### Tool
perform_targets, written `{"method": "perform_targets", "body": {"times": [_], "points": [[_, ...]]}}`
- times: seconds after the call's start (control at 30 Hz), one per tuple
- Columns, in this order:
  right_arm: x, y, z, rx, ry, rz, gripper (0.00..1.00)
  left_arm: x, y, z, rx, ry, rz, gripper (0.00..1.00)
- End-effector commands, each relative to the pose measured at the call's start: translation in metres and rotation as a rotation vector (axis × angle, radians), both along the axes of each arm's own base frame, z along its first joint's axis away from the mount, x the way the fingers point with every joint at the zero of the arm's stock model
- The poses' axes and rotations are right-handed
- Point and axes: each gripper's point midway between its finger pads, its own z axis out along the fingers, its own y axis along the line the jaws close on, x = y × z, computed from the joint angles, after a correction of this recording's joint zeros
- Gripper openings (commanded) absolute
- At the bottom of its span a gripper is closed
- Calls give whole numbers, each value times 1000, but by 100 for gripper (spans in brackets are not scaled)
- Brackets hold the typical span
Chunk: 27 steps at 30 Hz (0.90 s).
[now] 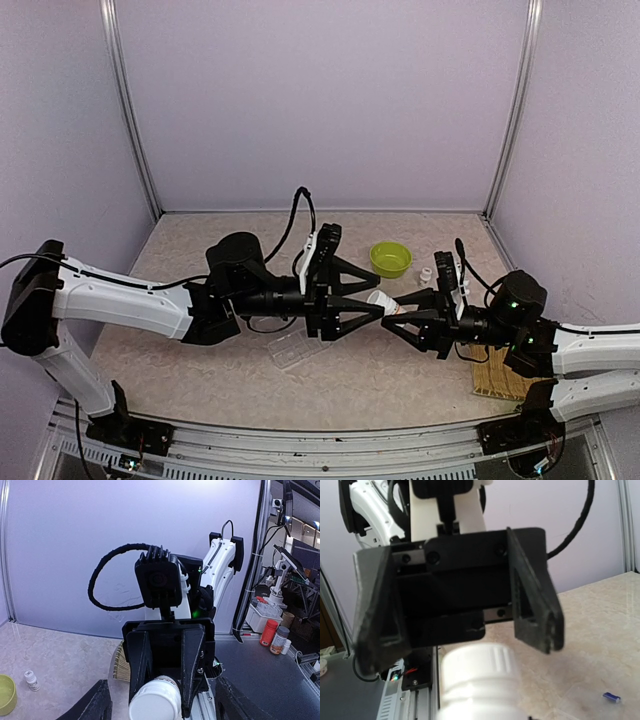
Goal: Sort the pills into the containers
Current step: Open the lid of the pill bottle.
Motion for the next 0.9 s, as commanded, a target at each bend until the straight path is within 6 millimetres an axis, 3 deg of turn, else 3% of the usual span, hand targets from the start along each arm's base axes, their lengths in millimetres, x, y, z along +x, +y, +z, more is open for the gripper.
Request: {"method": "perform_targets", "body": {"times": [0.0, 0.57, 0.87], "points": [[0, 0, 13, 18, -31, -4, 0, 3, -5, -1, 11, -6, -8, 68], [0, -1, 10, 18, -27, -9, 0, 8, -2, -5, 7, 17, 2, 58], [0, -2, 10, 22, -29, -11, 0, 9, -2, -7, 10, 32, -5, 38]]}}
